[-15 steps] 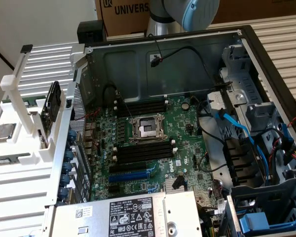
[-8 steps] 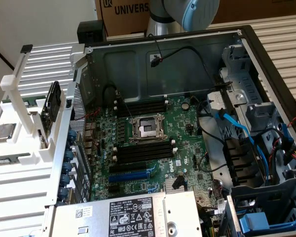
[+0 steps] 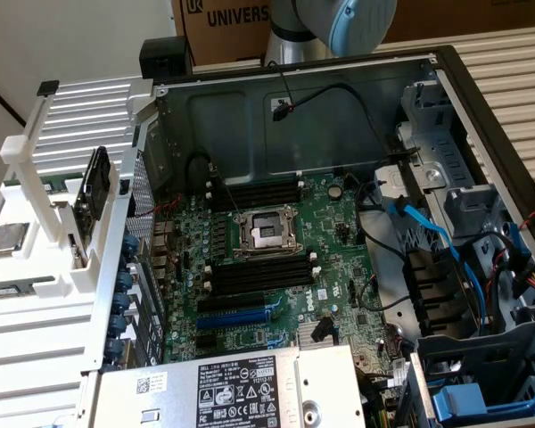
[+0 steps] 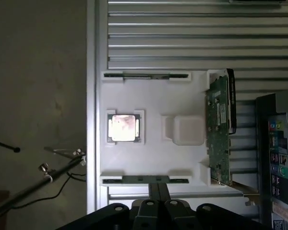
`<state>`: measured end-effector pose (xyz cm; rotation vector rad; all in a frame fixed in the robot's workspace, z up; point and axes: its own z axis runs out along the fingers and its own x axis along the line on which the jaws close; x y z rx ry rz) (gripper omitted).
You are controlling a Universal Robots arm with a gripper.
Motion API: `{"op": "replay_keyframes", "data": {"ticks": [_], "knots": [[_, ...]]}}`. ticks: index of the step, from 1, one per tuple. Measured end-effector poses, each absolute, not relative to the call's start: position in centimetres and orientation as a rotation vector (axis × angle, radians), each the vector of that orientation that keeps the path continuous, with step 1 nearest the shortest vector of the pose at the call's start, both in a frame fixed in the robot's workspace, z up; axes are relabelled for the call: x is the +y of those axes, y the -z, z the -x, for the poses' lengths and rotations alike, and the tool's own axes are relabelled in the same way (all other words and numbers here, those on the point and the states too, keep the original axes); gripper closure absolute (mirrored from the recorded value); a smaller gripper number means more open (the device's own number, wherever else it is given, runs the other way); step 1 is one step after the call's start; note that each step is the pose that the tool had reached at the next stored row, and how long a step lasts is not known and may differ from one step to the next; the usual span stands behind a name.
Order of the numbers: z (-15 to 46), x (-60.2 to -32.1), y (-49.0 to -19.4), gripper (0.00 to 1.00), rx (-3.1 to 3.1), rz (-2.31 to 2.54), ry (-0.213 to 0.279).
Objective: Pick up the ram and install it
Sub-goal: 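Pick up the ram and move it above insertion slot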
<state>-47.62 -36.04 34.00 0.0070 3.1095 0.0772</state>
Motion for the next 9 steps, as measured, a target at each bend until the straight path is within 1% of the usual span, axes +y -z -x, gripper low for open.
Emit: {"op": "replay_keyframes", "data": {"ticks": [9], "knots": [[47.61, -36.04, -33.97, 0.9, 3.103, 0.251, -0.081]]}}
